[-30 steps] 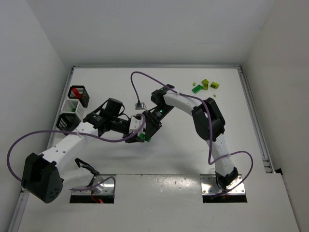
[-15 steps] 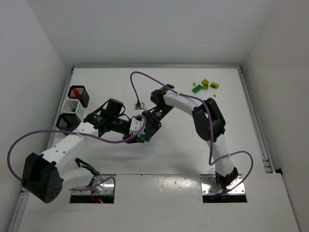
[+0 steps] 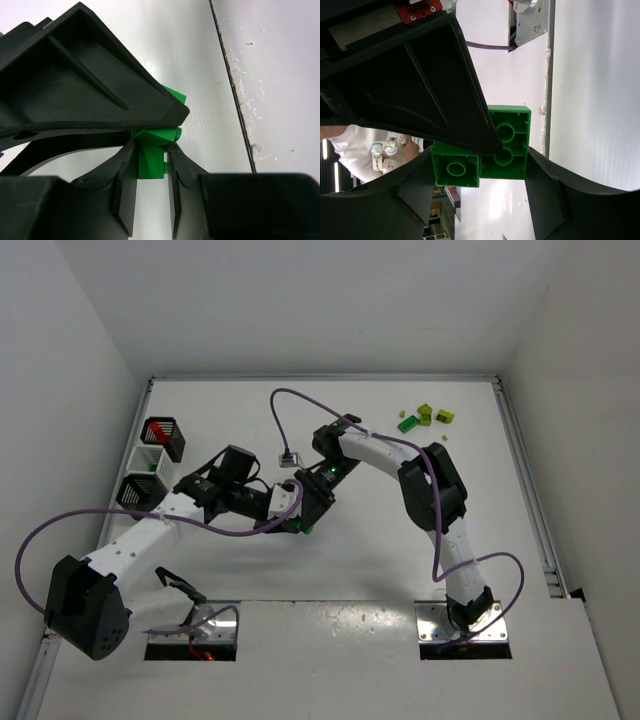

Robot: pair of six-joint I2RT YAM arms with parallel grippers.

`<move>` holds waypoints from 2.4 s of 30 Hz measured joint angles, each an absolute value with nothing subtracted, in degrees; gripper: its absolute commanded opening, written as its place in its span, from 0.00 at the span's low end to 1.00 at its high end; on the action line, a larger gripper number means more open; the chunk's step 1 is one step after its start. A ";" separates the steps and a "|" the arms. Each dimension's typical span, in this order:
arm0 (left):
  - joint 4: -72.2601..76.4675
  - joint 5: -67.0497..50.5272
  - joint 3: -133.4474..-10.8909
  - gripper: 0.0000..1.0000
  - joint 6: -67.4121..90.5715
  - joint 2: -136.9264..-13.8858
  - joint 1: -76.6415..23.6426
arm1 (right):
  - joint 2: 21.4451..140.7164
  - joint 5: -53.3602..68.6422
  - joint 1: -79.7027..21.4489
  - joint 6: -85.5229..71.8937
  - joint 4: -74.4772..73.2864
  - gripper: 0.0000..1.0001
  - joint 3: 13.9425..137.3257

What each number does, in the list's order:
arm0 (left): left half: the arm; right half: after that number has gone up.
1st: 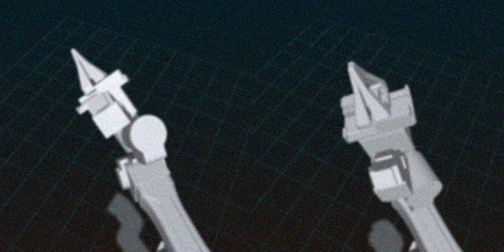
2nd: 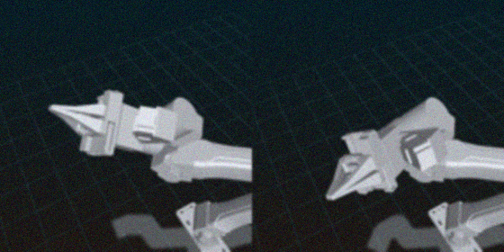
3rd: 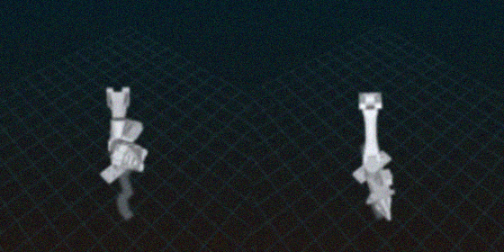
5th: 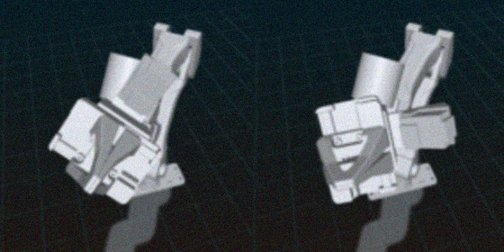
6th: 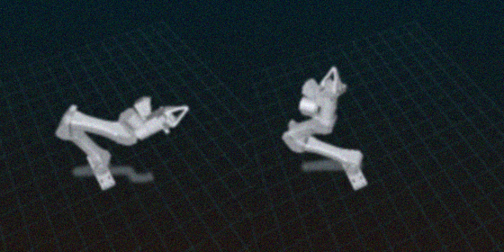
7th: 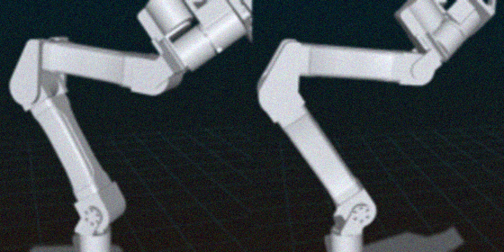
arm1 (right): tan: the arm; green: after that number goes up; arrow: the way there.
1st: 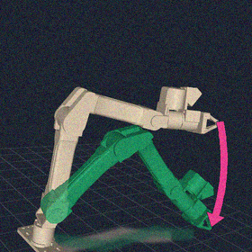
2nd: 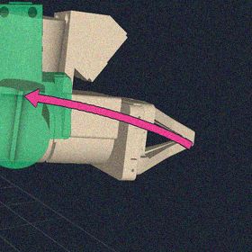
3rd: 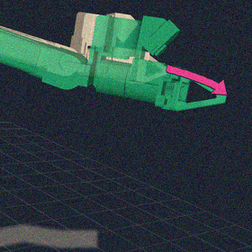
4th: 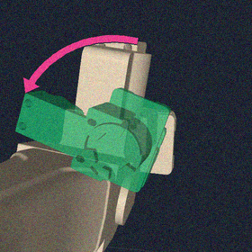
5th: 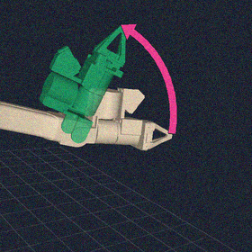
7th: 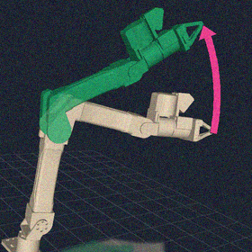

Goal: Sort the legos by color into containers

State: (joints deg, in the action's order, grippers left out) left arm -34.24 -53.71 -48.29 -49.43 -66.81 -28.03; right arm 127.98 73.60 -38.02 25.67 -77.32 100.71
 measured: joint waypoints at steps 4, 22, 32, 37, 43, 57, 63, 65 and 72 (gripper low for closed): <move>-34.20 -53.74 -48.25 0.06 -49.43 -66.81 -28.05 | 127.98 73.49 -38.02 25.65 -77.52 0.34 100.71; -29.10 -52.29 -44.66 0.02 -45.98 -65.84 -27.27 | 127.98 71.85 -37.52 24.99 -77.14 0.82 100.68; -26.59 -50.24 -42.83 0.01 -39.79 -62.08 -17.89 | 126.21 67.07 -32.47 15.40 -69.91 0.82 97.67; -26.00 -44.73 -43.05 0.00 -32.40 -56.49 -5.72 | 117.67 52.97 -28.69 5.10 -58.35 0.82 90.59; -28.23 -36.62 -51.33 0.00 -24.45 -56.93 12.49 | 105.67 42.06 -28.23 0.78 -50.28 0.82 85.25; -40.38 -35.07 -77.10 0.02 -19.86 -89.54 36.53 | 103.24 32.45 -30.24 3.70 -47.92 0.82 80.58; -42.70 -34.46 -80.23 0.14 -19.81 -91.48 36.47 | 103.24 31.33 -31.07 5.63 -47.79 0.82 80.55; -42.57 -33.98 -81.56 0.16 -19.81 -92.49 36.47 | 103.24 31.24 -31.77 6.33 -47.75 0.82 80.47; -41.39 -32.67 -82.13 0.20 -19.18 -96.62 36.47 | 103.24 30.09 -34.74 8.03 -47.77 0.82 79.07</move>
